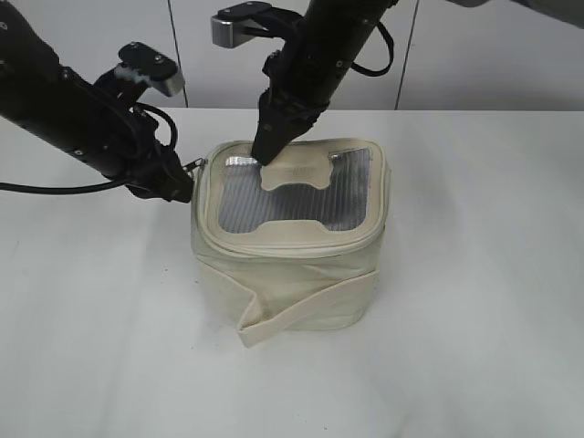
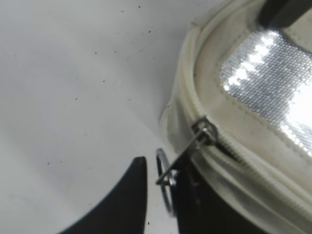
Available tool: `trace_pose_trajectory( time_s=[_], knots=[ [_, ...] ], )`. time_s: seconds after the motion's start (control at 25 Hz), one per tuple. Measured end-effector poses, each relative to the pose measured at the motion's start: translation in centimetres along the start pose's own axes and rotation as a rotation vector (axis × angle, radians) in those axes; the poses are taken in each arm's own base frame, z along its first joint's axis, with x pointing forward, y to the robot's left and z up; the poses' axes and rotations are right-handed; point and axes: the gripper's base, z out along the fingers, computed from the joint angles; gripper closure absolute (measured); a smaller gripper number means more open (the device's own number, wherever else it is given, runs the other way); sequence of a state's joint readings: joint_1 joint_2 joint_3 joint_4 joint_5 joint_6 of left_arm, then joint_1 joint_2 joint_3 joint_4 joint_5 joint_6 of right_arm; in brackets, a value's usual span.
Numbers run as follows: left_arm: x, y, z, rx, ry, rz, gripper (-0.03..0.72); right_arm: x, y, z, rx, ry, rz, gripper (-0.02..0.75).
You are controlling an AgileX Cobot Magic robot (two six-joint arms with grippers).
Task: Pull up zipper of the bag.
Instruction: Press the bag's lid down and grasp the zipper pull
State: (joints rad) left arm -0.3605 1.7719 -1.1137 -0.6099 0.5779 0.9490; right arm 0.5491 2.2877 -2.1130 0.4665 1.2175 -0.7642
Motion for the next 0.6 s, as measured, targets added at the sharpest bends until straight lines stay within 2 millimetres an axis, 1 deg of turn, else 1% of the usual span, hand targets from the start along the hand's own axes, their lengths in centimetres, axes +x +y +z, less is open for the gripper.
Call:
trace_pose_trajectory(
  time_s=[0.04, 0.08, 0.16, 0.4, 0.6],
  knots=[
    [0.0, -0.1, 0.0, 0.008, 0.002, -0.002, 0.542, 0.0, 0.0, 0.0, 0.000, 0.000, 0.000, 0.688],
    [0.0, -0.2, 0.0, 0.017, 0.006, -0.002, 0.616, 0.0, 0.0, 0.0, 0.000, 0.000, 0.000, 0.688],
    [0.1, -0.4, -0.1, 0.038, 0.021, 0.001, 0.682, 0.0, 0.0, 0.0, 0.000, 0.000, 0.001, 0.688],
    [0.1, -0.9, -1.3, 0.056, 0.047, 0.046, 0.691, 0.0, 0.1, 0.0, 0.000, 0.000, 0.014, 0.689],
    [0.5, -1.3, -1.6, 0.096, 0.097, 0.005, 0.691, 0.0, 0.1, 0.0, 0.001, 0.002, 0.030, 0.690]
  ],
)
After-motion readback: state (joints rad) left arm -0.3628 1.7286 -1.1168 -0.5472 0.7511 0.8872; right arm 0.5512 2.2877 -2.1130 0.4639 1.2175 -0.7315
